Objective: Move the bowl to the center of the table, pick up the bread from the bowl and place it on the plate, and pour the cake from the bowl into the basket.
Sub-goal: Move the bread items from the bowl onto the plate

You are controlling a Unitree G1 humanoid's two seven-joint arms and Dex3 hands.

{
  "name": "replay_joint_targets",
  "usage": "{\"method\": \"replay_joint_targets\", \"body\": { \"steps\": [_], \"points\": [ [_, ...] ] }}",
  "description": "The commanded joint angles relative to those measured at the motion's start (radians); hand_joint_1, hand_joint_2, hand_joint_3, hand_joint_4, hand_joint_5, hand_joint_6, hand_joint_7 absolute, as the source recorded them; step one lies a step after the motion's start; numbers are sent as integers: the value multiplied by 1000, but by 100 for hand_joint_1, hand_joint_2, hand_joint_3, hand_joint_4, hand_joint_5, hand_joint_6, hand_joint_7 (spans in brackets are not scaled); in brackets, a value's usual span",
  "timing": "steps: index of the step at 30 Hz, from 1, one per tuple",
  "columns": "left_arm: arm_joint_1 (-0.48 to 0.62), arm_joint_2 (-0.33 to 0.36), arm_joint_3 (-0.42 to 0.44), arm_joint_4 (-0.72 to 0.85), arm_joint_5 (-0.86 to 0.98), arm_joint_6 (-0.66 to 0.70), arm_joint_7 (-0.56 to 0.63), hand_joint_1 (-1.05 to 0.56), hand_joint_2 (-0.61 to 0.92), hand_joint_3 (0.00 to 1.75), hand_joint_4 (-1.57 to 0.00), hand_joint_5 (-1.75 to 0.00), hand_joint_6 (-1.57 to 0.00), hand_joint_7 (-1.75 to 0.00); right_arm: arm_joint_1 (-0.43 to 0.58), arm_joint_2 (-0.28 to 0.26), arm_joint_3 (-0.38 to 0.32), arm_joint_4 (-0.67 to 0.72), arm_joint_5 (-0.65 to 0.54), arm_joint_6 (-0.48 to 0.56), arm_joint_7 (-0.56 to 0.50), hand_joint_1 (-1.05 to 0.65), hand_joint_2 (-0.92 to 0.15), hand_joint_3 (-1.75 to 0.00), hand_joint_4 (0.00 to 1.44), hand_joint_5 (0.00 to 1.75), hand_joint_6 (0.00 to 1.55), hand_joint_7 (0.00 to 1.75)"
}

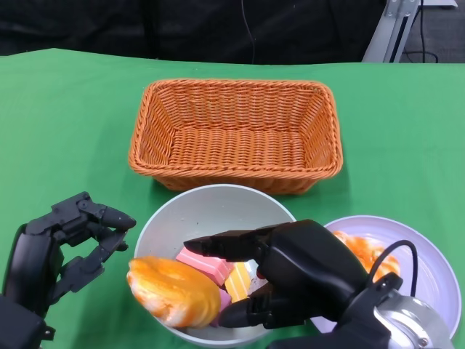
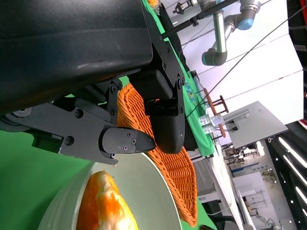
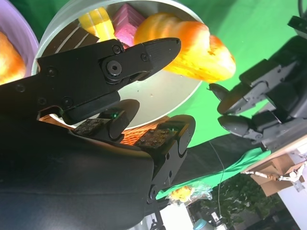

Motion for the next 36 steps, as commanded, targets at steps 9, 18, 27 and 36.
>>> {"method": "replay_joint_targets", "body": {
  "steps": [9,18,27,36],
  "points": [
    [6,15,-2,1,5,-18,5,-19,92,30,-74,-129,-82,-90,-47,6,29,75,-20,-43,-9,-76,-92,-2,62,2,53,0],
    [-4,14,1,22,34,-49,30,-21,92,28,-68,-140,-81,-90,-62,12,64,60,-99,11,59,-85,-92,-4,55,0,42,0],
    [10,-3,1,-16,65,-32,81,-21,92,29,-63,-145,-79,-92,-57,39,121,90,-226,33,40,-101,-92,-14,47,0,41,1],
    [19,-36,25,-64,165,42,254,-15,92,31,-65,-151,-75,-109,-42,57,154,102,-307,61,19,-97,-92,-15,45,0,44,2]
  ]
}}
